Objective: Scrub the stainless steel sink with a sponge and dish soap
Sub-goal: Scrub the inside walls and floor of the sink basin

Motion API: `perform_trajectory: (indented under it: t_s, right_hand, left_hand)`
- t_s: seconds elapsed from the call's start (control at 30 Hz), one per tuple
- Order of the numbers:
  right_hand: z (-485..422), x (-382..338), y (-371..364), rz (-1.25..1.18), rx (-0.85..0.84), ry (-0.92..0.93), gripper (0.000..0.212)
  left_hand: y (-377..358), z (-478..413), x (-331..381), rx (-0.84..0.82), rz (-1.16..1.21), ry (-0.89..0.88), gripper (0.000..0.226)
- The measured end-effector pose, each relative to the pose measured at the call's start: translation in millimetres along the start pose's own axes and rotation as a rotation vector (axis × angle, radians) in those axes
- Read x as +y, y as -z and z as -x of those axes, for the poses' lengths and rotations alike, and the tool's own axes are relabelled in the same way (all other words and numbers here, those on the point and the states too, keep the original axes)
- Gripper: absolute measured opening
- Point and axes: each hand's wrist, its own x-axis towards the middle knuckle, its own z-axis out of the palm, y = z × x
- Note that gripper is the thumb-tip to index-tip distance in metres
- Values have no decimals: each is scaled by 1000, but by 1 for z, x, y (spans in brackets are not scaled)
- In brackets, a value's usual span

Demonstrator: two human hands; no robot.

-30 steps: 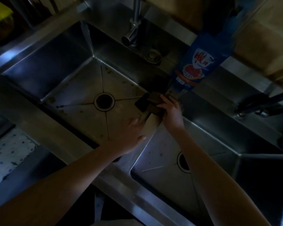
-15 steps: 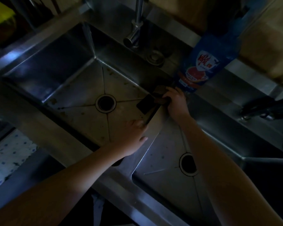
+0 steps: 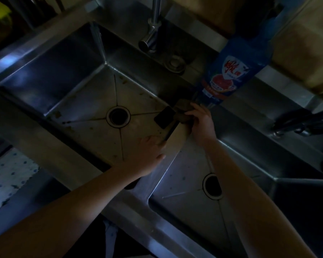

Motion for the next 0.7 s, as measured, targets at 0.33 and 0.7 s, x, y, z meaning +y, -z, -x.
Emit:
perform_trajectory:
  t_s: [0.33,0.7]
  right_hand:
    - [-21,-6,6,15,5,-97,43]
    - [66,-45,-23,-64,12,-65,30]
  left_hand:
    - [-6,5,-3,-3,47,18,50]
    - [-19,53,-49,13,16,78,49]
